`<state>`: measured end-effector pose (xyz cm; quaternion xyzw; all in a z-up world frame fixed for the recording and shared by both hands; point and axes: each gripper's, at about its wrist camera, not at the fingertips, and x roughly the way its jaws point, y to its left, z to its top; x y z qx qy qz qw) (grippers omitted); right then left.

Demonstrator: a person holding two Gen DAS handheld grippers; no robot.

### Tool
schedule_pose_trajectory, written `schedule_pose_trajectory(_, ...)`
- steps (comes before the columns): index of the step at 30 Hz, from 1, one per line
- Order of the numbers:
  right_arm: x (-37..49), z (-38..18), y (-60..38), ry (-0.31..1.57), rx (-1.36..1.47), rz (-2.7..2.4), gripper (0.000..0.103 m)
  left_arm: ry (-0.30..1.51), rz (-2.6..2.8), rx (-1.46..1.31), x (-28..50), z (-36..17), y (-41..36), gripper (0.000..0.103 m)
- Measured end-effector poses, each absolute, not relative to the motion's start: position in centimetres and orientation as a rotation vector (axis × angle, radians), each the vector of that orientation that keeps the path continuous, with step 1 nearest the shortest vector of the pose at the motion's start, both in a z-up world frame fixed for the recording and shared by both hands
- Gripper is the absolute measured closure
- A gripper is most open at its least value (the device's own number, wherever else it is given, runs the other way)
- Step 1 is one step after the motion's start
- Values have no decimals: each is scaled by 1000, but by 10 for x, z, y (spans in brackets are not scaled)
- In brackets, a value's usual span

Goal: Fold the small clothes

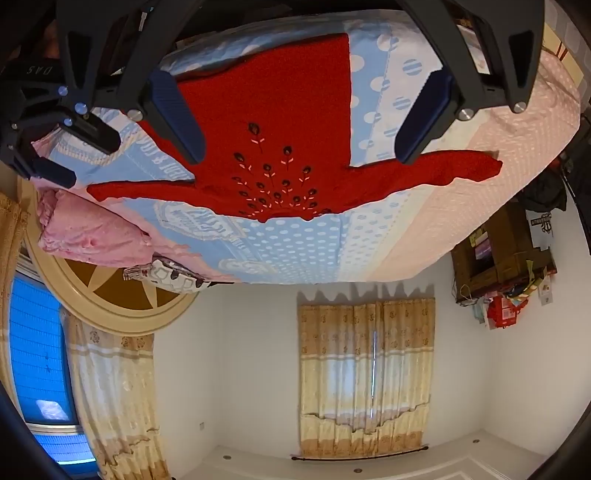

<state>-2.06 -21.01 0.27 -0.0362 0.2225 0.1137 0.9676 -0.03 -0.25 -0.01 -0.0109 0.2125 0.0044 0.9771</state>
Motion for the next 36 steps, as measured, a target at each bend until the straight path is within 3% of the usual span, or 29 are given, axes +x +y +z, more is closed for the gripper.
schedule_pose_trajectory(36, -6, -8, -219, 478, -55, 202, 1, 459, 14, -25, 5, -11, -1, 0)
